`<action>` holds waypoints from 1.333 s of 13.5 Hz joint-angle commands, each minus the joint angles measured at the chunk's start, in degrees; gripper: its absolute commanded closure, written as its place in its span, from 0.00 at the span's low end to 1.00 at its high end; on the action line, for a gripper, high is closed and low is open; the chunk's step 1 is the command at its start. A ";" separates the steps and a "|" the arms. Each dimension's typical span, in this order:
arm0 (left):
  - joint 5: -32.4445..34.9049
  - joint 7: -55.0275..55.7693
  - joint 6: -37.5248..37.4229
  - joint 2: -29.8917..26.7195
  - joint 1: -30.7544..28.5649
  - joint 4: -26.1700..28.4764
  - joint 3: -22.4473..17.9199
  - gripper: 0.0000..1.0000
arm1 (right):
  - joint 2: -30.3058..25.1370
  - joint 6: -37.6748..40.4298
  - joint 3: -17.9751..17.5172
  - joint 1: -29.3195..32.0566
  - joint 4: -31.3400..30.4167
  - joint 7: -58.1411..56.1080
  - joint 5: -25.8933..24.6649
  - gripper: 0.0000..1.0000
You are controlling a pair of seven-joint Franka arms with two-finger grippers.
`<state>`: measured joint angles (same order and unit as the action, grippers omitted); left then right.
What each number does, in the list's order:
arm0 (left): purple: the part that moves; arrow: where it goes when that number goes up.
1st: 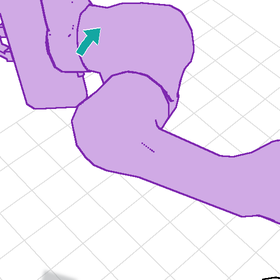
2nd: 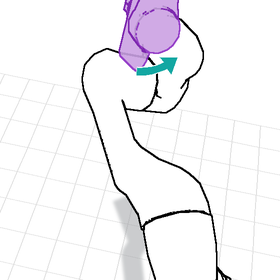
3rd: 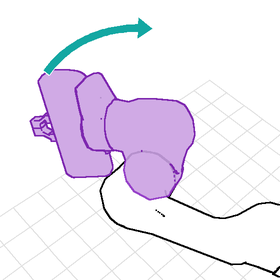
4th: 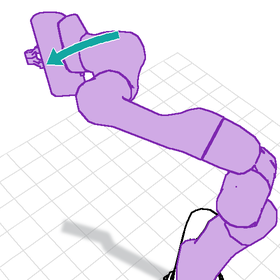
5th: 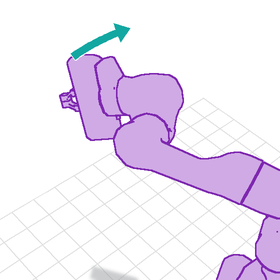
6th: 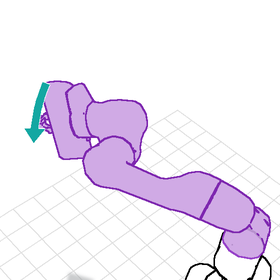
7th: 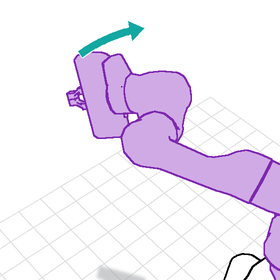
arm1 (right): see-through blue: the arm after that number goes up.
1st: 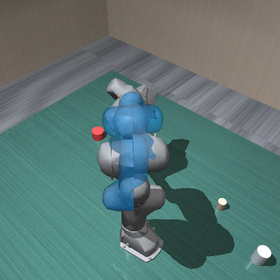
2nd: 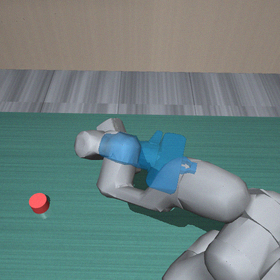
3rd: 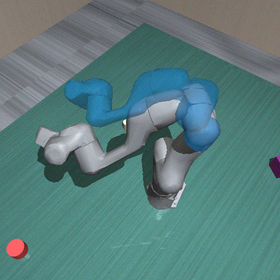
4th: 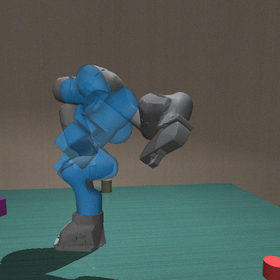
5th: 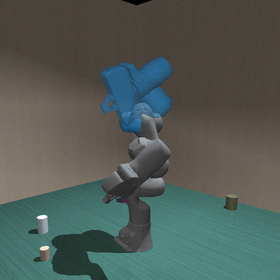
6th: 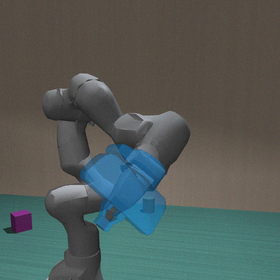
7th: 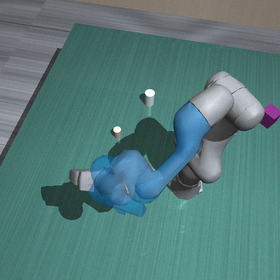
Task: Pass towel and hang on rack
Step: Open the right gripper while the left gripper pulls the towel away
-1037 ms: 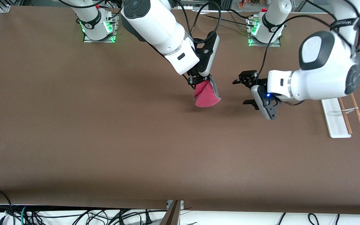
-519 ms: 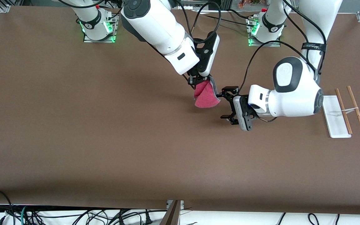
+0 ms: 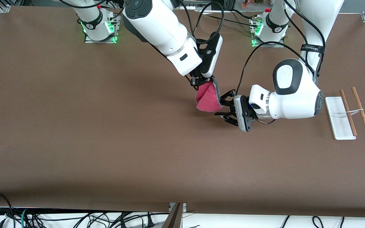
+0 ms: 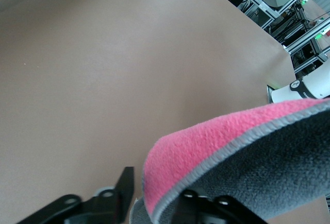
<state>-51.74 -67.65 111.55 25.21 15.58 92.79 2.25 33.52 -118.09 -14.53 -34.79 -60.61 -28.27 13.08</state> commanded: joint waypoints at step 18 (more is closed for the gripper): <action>18.13 -1.52 -12.83 -1.91 -5.46 -1.64 -1.11 1.00 | -1.53 1.02 0.46 2.79 0.40 0.41 -0.94 0.00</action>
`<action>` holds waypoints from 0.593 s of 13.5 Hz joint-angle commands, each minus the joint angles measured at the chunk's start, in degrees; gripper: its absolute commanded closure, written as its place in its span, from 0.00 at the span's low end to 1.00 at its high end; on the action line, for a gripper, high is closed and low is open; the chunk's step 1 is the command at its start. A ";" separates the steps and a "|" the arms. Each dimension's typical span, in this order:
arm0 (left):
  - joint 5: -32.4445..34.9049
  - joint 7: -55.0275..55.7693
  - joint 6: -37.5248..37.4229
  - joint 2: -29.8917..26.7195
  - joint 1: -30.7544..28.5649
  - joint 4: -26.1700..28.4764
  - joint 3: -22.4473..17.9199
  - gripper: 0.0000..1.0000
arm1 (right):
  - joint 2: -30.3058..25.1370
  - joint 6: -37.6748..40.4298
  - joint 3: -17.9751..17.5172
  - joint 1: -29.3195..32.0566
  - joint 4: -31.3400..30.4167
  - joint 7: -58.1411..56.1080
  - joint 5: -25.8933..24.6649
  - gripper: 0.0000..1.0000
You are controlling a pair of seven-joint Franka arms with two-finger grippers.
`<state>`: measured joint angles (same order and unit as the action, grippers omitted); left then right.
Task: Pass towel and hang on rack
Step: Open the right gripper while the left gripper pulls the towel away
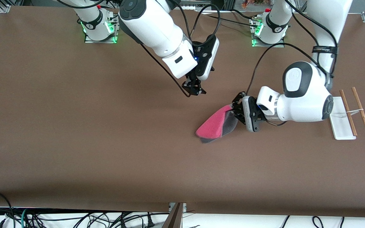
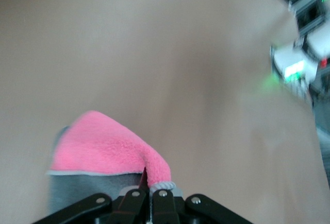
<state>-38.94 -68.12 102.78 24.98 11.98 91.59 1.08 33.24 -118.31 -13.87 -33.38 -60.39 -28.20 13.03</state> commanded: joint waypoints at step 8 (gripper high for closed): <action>29.68 -1.57 -20.86 -1.86 -19.42 -11.51 0.07 1.00 | -3.35 7.30 2.97 10.43 0.01 0.07 -0.98 0.00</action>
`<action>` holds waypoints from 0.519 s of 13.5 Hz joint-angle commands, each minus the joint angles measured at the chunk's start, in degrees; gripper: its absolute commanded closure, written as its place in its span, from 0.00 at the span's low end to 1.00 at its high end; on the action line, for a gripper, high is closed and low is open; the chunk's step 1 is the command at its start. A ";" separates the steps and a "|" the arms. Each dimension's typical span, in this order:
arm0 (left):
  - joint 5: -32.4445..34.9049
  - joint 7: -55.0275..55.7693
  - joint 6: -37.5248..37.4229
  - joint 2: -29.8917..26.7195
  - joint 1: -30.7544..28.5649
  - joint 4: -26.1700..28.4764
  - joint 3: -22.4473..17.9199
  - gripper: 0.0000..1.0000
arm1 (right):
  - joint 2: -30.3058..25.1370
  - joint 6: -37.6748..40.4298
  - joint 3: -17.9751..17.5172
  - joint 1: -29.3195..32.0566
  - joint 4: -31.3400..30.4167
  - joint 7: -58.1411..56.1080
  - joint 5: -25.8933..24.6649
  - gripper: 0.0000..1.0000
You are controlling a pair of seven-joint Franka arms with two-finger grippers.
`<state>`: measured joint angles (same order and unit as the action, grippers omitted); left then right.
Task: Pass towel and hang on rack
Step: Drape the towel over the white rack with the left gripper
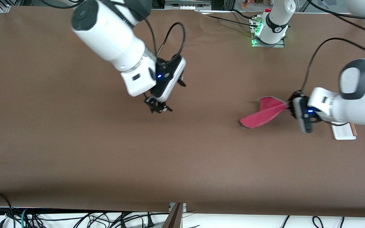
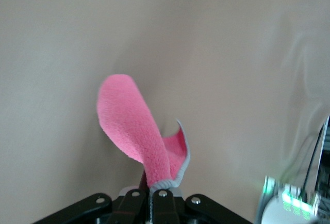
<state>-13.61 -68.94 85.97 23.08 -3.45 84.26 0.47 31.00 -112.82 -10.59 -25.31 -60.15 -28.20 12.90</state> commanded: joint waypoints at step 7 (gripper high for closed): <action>15.88 -11.99 0.06 1.87 -21.83 -6.57 0.14 1.00 | -13.23 4.69 5.39 14.22 -13.57 0.25 -3.41 0.00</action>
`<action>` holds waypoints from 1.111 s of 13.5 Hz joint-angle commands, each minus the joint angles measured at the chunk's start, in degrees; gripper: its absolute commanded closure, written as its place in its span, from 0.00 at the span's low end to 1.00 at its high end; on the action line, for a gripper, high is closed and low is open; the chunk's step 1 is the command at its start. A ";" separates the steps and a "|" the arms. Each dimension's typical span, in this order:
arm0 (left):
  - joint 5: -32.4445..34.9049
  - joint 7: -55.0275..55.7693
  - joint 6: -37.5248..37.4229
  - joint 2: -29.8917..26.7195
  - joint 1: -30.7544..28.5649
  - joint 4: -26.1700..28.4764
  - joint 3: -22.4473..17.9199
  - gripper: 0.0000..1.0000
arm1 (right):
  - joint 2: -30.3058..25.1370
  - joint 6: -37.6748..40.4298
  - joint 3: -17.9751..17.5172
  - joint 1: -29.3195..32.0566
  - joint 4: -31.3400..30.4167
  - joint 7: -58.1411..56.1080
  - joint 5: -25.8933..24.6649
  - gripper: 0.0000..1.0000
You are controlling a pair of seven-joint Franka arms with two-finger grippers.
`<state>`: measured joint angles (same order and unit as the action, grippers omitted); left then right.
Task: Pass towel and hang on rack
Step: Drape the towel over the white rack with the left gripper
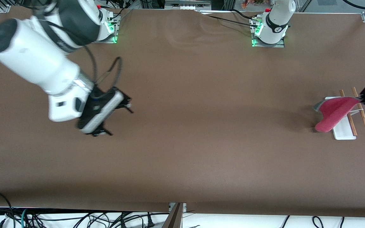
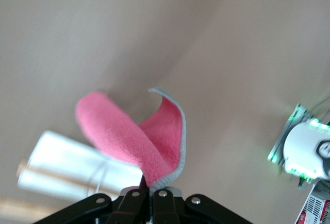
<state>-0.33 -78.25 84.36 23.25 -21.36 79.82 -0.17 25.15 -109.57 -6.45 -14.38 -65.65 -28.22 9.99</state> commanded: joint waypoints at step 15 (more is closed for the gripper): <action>2.53 -12.81 24.62 14.80 -19.68 -4.76 -0.09 1.00 | -20.30 26.77 9.96 10.25 -19.23 21.45 -17.35 0.00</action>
<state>1.39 -90.52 109.19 36.15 -40.43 77.67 -0.79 9.30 -82.85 4.03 -5.07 -78.53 -8.08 -4.38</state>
